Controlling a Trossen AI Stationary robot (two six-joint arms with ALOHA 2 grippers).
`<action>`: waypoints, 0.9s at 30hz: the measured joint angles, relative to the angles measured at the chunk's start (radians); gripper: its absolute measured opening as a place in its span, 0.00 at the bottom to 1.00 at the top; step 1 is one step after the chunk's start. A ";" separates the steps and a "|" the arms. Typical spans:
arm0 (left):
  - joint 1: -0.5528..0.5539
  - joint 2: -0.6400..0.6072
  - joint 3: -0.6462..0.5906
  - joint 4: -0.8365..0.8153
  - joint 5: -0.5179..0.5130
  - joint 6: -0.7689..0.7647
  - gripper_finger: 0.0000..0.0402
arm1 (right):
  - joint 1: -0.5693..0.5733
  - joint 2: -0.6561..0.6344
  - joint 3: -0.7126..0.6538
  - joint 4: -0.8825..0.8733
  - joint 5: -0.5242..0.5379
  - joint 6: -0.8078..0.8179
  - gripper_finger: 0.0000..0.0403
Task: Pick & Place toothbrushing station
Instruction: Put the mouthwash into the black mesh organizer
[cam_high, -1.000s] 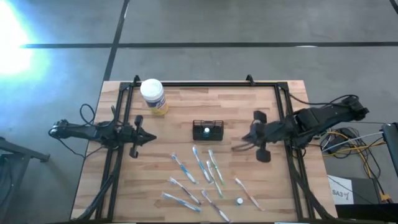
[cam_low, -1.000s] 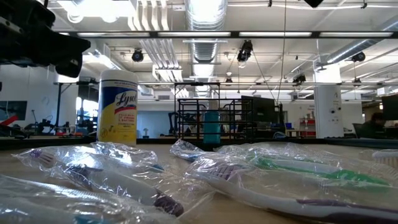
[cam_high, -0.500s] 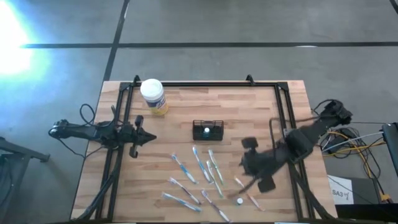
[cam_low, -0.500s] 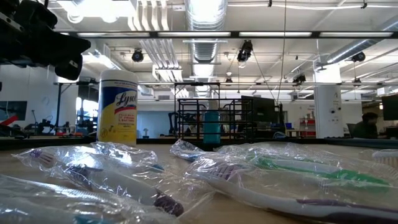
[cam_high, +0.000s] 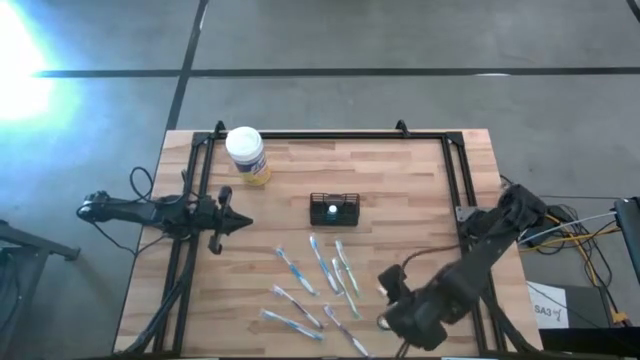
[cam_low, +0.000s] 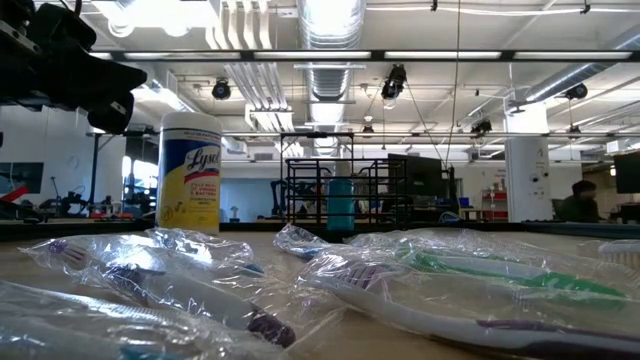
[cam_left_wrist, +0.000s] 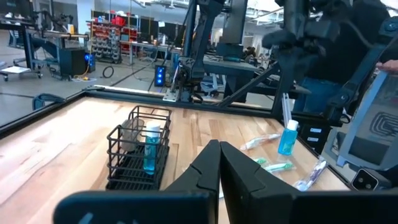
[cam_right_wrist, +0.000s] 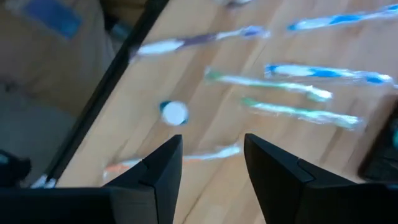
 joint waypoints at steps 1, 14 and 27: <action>0.000 0.000 0.000 0.000 0.000 0.000 0.03 | 0.004 0.013 0.000 -0.003 0.000 -0.005 0.42; 0.000 0.000 0.000 0.001 -0.003 0.009 0.04 | 0.001 0.086 0.000 0.034 -0.033 -0.134 0.42; 0.000 0.003 0.000 -0.001 -0.029 0.000 0.02 | 0.008 0.125 0.000 0.103 -0.081 -0.174 0.42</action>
